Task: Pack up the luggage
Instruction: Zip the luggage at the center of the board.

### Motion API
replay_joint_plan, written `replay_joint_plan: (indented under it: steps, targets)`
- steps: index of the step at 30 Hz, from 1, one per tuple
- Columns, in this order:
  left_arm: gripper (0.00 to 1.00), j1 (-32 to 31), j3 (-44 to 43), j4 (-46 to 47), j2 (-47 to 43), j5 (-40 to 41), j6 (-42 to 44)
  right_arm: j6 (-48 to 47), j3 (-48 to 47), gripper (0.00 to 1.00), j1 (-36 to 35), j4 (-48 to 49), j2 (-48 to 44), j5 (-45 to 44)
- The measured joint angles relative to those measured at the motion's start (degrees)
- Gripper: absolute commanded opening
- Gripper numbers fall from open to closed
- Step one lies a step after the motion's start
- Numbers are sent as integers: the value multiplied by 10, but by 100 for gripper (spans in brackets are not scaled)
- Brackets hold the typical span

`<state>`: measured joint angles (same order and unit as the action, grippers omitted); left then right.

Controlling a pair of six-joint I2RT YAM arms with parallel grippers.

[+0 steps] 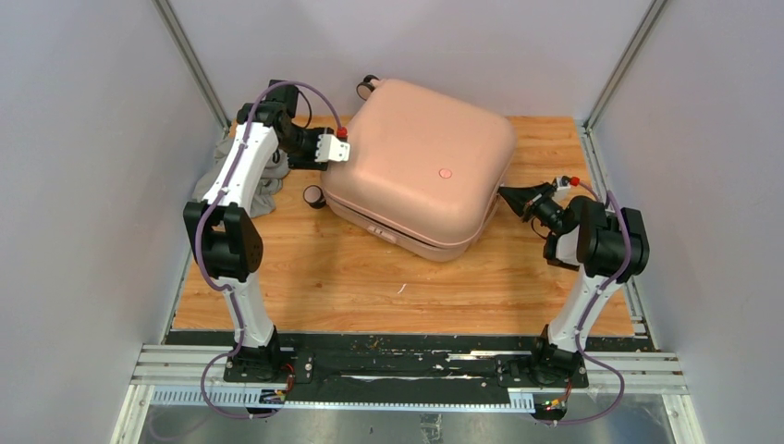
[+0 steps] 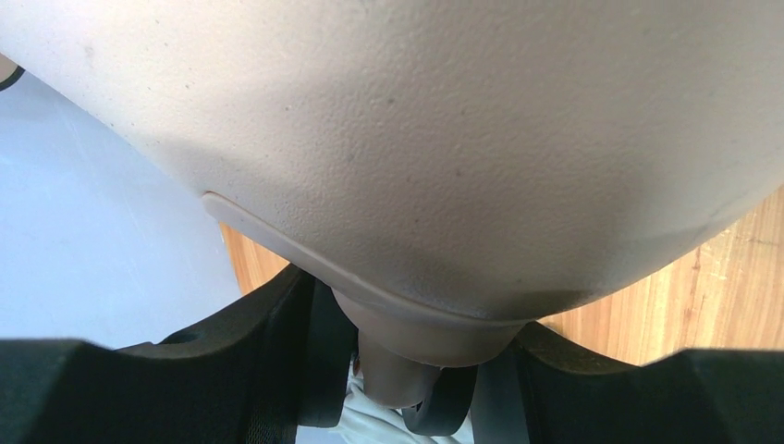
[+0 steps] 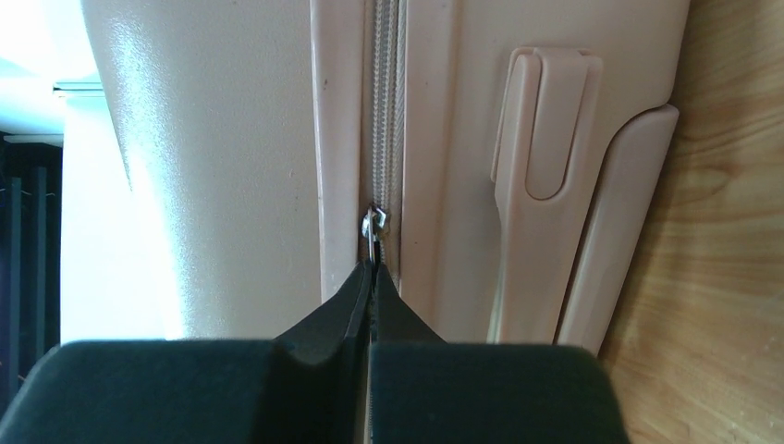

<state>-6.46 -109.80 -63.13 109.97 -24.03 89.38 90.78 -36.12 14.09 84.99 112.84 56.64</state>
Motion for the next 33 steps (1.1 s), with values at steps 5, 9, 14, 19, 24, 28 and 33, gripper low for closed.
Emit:
replay_joint_plan:
  steps: [5,9,14,19,24,28,33]
  targets:
    - [0,-2,0,0,0,0,5,-8,36,0,0,-2,-26,-7]
    - [0,-3,0,-1,0,1,10,-24,73,0,-2,-16,-60,-12]
    - [0,-4,-14,-6,5,13,15,-85,121,0,-6,-100,-140,-12]
    - [0,-2,-51,-7,24,15,10,-214,130,0,-32,-297,-254,54]
    - [0,-1,-56,-4,32,16,0,-348,105,5,-35,-520,-336,62]
    - [0,0,-56,-4,33,11,-4,-425,75,39,-15,-662,-360,33]
    - [0,0,-43,1,31,3,-3,-521,-5,53,0,-814,-400,-74]
